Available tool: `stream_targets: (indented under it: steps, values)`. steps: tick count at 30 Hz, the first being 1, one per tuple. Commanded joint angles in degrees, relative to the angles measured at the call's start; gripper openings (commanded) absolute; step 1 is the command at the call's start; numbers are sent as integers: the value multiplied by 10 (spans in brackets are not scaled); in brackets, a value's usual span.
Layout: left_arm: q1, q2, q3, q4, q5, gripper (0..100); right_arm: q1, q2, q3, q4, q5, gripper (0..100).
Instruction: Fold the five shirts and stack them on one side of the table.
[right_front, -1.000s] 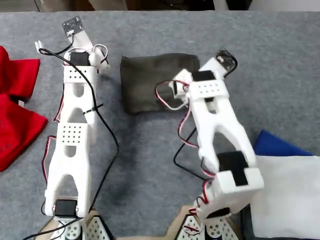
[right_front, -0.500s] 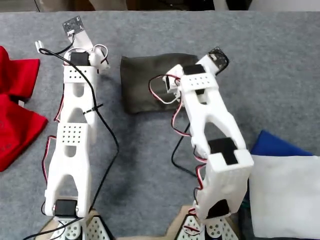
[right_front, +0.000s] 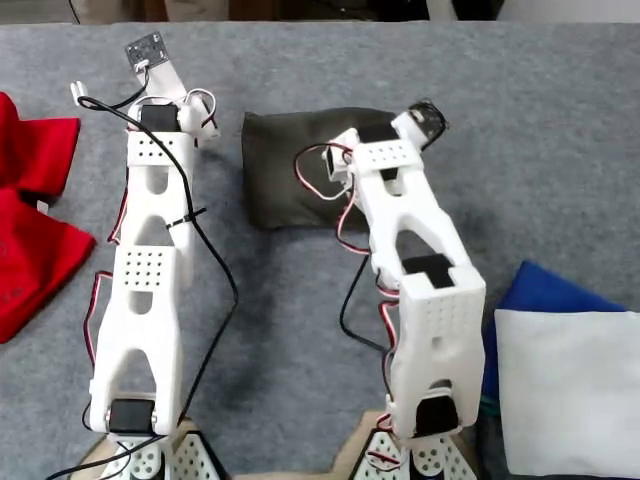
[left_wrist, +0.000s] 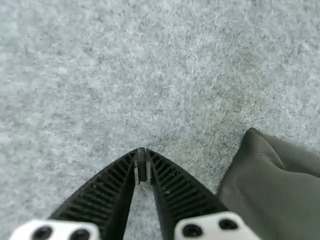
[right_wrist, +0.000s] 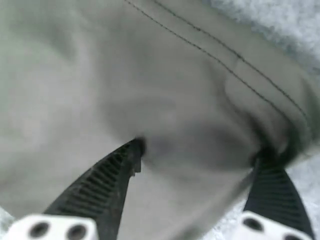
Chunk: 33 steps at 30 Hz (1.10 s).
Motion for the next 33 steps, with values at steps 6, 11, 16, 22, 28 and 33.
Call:
stream_targets:
  steps: [6,11,16,22,28,33]
  values:
    - [4,-8,-29,-11,-4,21,44,47,-74,-3,-7,210]
    - [5,-7,-29,-11,-5,21,36,56,-97,-2,20,18]
    - [5,-7,-29,-11,-5,21,36,55,-105,25,24,6]
    - [5,-7,-29,-11,-5,21,39,55,-191,130,25,5]
    - [5,-7,-29,-11,-5,21,44,57,-333,213,35,5]
    - [5,-7,-29,-11,-5,21,76,58,-407,260,39,5]
